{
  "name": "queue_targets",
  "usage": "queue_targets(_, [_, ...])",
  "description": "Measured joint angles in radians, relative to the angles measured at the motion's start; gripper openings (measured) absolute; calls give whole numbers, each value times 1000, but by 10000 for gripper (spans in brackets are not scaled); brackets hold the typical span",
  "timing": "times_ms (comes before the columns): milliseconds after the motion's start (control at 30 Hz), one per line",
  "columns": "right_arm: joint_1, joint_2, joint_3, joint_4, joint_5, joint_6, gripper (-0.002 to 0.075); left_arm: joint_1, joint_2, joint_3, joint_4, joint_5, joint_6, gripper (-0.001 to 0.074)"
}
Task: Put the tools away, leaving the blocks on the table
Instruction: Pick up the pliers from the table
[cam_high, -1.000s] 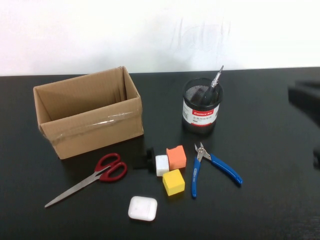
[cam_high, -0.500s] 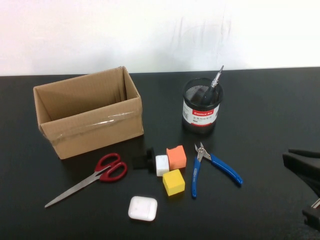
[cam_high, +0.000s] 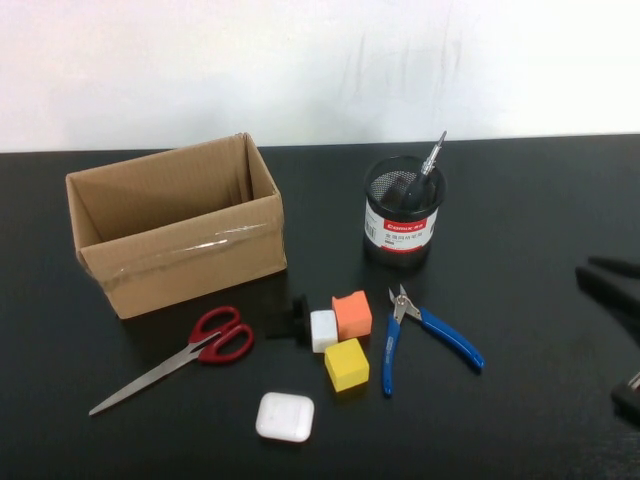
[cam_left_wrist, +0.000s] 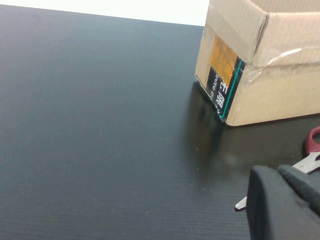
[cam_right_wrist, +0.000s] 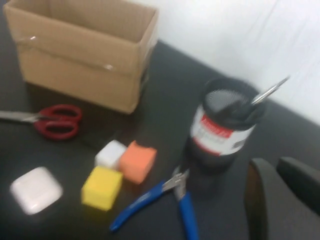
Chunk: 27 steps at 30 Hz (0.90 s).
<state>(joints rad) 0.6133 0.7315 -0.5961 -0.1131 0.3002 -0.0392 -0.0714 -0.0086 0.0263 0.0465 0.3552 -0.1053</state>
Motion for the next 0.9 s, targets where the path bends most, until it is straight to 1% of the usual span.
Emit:
queue_targets(67, [-35, -10, 0, -11, -12, 0, -9, 0, 0, 0, 0, 0, 0, -4])
queue_targets(133, [-99, -18, 0, -14, -19, 2, -9, 0, 0, 0, 0, 0, 0, -4])
queue_targets(233, [-218, -32, 0, 6, -22, 6, -9, 0, 0, 0, 0, 0, 0, -4])
queue_targets(333, [-361, -64, 0, 13, -22, 7, -9, 0, 0, 0, 0, 0, 0, -4])
queue_targets(467, [-505, -129, 0, 6, -22, 7, -9, 0, 0, 0, 0, 0, 0, -4])
queue_targets(533, [-553, -176, 0, -3, -7, 7, -9, 0, 0, 0, 0, 0, 0, -4])
queue_targets(700, [-624, -313, 32, -3, 29, 7, -9, 0, 0, 0, 0, 0, 0, -4])
queue_targets(900, [-716, -488, 173, 8, 21, 7, -9, 0, 0, 0, 0, 0, 0, -4])
